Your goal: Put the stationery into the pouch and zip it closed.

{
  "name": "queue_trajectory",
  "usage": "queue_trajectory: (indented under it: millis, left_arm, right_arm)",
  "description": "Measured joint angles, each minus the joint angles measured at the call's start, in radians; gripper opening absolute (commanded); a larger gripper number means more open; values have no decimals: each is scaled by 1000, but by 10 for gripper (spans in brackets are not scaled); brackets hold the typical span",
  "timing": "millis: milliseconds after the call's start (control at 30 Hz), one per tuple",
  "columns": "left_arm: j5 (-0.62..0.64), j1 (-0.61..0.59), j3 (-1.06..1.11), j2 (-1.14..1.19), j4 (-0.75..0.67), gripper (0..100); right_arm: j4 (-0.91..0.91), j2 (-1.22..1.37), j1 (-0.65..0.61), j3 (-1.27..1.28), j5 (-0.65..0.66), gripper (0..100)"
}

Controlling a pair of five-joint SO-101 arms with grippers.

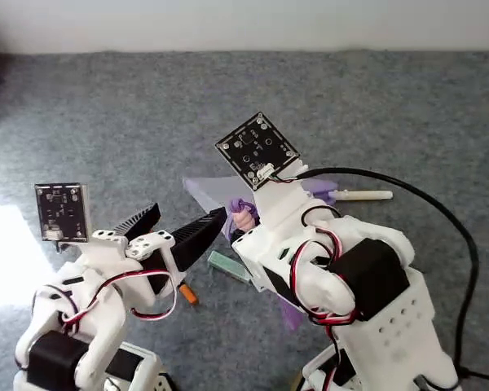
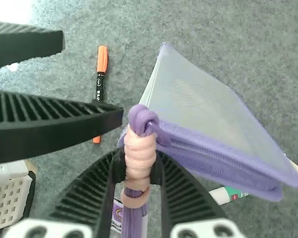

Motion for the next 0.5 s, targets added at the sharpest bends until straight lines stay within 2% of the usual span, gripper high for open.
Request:
queue_trajectory:
  millis: [500]
  left_arm:
    - [2, 38, 52, 0, 0, 360]
  right_arm:
    - [0, 0, 2, 0, 0, 8]
